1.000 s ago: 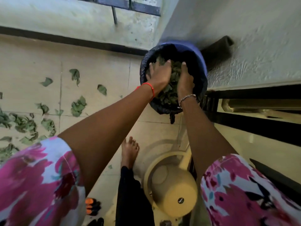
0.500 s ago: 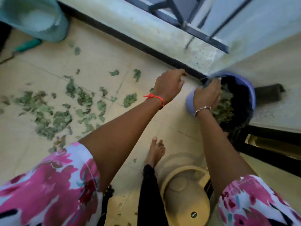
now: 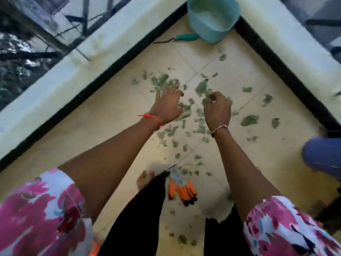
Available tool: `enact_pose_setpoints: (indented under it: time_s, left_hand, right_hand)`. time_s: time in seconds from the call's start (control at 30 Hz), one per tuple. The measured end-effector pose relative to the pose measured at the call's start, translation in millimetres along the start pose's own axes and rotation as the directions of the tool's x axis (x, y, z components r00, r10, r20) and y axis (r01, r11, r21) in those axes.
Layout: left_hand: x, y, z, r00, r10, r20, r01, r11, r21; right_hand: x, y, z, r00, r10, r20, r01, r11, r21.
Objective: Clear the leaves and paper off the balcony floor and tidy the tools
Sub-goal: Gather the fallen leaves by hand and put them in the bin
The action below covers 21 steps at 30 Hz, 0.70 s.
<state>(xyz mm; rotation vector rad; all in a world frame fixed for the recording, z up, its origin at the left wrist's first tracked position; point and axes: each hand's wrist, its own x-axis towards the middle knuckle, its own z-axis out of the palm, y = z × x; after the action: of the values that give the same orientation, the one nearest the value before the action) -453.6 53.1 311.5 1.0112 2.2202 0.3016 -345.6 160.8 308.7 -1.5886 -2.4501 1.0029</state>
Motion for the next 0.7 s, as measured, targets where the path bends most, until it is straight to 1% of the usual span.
enact_pose_setpoints:
  time_s: [0.07, 0.17, 0.3, 0.4, 0.5, 0.57, 0.63, 0.7]
  left_hand:
    - [-24, -49, -21, 0.999, -0.031, 0.010, 0.031, 0.999, 0.017]
    - [-40, -102, -35, 0.998, -0.065, -0.014, 0.065, 0.998, 0.007]
    - [-41, -138, -40, 0.995, -0.102, -0.010, 0.102, 0.993, -0.062]
    - [-24, -154, -43, 0.997, -0.074, -0.006, 0.073, 0.994, -0.076]
    - [1, -173, -43, 0.999, -0.027, 0.037, 0.029, 0.999, -0.040]
    - [14, -187, -44, 0.997, -0.018, 0.078, 0.019, 1.000, -0.016]
    - [26, -198, -43, 0.993, 0.011, 0.115, -0.011, 1.000, -0.001]
    - [36, -207, -43, 0.987, 0.052, 0.155, -0.055, 0.998, 0.018]
  right_hand:
    - [-23, -37, 31, 0.998, 0.002, 0.065, 0.001, 0.999, -0.048]
    - [-46, -75, 64, 0.994, -0.015, 0.106, 0.025, 0.996, -0.091]
    - [-56, -101, 94, 0.987, -0.023, 0.160, 0.050, 0.985, -0.166]
    - [-47, -108, 119, 0.985, 0.000, 0.173, 0.033, 0.982, -0.185]
    - [-39, -107, 150, 0.978, 0.037, 0.207, -0.008, 0.990, -0.140]
    - [-32, -108, 168, 0.966, 0.088, 0.242, -0.057, 0.989, -0.133]
    - [-25, -109, 178, 0.965, 0.125, 0.229, -0.102, 0.989, -0.110]
    - [-21, -108, 186, 0.971, 0.119, 0.205, -0.102, 0.991, -0.091]
